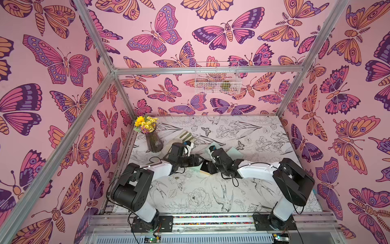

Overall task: Place the earrings into the drawer-style jewelry box
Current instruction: Insert the earring into the inner lining.

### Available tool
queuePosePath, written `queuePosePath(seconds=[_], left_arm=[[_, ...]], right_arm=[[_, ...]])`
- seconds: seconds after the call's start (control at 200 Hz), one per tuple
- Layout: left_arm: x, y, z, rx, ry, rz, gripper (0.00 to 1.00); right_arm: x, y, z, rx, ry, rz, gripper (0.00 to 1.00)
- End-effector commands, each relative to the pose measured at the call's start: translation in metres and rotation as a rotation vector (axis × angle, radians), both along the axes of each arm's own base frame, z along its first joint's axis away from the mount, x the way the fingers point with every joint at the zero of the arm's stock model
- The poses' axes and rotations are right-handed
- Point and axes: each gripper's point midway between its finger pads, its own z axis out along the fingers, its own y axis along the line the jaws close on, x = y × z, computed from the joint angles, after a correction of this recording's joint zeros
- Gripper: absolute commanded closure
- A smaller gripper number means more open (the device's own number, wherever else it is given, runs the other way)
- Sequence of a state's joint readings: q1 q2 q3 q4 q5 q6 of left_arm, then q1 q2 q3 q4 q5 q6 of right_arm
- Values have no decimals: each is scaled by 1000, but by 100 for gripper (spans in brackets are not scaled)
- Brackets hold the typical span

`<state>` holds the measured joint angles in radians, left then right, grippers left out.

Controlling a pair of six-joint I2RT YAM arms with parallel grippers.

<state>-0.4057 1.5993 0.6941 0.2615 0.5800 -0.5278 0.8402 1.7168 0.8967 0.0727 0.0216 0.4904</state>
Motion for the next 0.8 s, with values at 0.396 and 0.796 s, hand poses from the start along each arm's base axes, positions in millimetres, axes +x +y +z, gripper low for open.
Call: queuePosePath(seconds=[0.396,0.796], left_arm=[[-9,6,-16,15,44,3,26],[-11,7,-18,18,48,5,26]], right_arm=[[10,15,10,6,-98,102,100],[10,18,1,-5,-97,127,100]])
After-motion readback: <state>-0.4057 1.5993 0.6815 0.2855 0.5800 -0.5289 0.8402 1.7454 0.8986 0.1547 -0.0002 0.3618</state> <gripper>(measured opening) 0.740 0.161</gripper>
